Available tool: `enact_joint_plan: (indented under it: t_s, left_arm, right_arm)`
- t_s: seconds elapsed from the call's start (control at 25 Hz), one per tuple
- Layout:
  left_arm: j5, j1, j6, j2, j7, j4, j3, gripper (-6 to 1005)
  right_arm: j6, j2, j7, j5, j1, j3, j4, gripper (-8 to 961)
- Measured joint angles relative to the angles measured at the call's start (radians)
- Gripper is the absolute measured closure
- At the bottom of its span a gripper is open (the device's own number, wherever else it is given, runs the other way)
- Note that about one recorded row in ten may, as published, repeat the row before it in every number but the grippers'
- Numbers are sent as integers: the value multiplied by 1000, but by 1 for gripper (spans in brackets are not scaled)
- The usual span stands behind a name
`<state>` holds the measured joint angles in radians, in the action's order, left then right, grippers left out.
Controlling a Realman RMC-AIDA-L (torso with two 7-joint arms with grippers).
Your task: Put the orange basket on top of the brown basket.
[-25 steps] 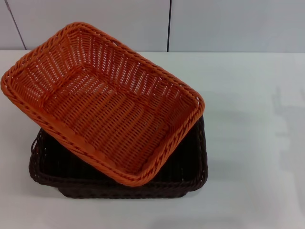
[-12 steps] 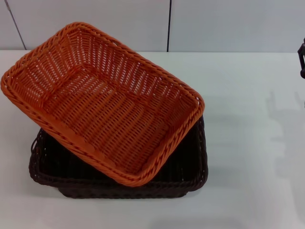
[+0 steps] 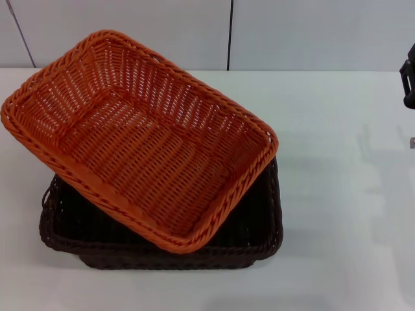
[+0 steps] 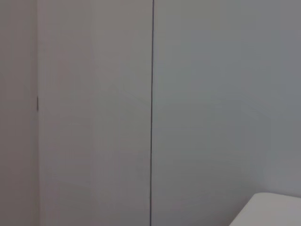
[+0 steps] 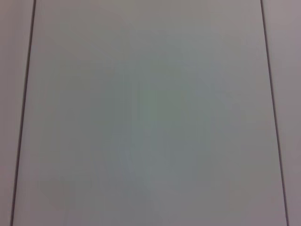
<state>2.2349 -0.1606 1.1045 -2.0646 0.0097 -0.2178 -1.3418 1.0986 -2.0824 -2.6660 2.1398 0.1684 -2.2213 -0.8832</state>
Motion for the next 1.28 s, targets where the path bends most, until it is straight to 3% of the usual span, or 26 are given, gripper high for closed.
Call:
enact_joint_plan:
  t_s: [1.28]
  left_arm:
    - [0,21,31,3,-3,4,0,381]
  right_arm:
    - [45,-2,-22,-6,-9,-51,18,306]
